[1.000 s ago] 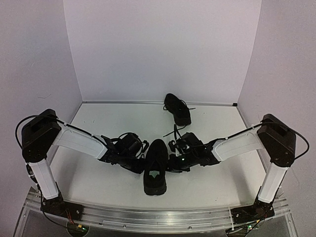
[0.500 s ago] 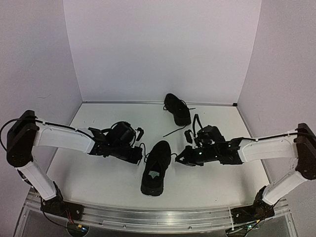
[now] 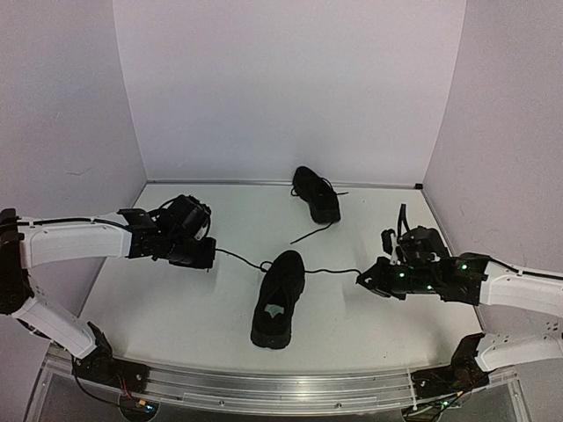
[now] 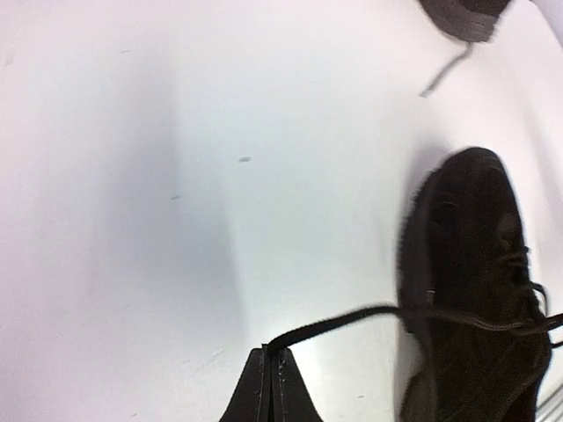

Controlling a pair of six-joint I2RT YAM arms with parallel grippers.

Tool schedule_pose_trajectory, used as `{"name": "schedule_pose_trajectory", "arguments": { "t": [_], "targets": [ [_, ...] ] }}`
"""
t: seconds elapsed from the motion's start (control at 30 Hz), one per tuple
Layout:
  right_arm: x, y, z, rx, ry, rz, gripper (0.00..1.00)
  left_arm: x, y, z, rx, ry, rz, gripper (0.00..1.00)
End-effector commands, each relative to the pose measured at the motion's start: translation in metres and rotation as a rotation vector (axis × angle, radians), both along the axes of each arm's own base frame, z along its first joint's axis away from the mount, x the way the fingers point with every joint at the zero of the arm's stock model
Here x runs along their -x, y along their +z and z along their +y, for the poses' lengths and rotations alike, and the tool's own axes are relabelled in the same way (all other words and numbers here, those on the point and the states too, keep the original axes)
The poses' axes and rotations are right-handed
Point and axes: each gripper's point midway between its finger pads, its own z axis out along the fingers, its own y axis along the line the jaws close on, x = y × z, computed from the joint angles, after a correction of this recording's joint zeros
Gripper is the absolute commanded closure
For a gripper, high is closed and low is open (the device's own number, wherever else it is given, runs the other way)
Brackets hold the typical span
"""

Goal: Tie the shoes

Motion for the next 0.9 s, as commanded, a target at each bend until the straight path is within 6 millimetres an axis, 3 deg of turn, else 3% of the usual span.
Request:
{"name": "schedule_pose_trajectory", "arguments": {
  "t": [0.0, 0.17, 0.23, 0.47, 0.67, 0.87],
  "targets": [
    [0.012, -0.017, -0.036, 0.064, -0.13, 0.066, 1.0, -0.001, 0.018, 0.058, -0.071, 0.22, -0.028, 1.0],
    [0.021, -0.017, -0.069, 0.086, -0.252, 0.072, 1.0, 0.005, 0.016, 0.107, -0.066, 0.387, -0.021, 1.0],
    [0.025, -0.017, -0.081, 0.105, -0.294, 0.08, 1.0, 0.007, 0.011, 0.116, -0.07, 0.414, -0.003, 1.0],
    [0.044, -0.005, -0.13, 0.092, -0.476, 0.082, 1.0, 0.017, -0.018, 0.117, -0.109, 0.425, 0.104, 1.0],
    [0.063, 0.004, -0.167, 0.077, -0.593, 0.079, 1.0, 0.019, -0.024, 0.119, -0.11, 0.438, 0.11, 1.0],
    [0.065, 0.004, -0.171, 0.094, -0.595, 0.08, 1.0, 0.015, -0.026, 0.12, -0.126, 0.44, 0.107, 1.0]
  ]
}}
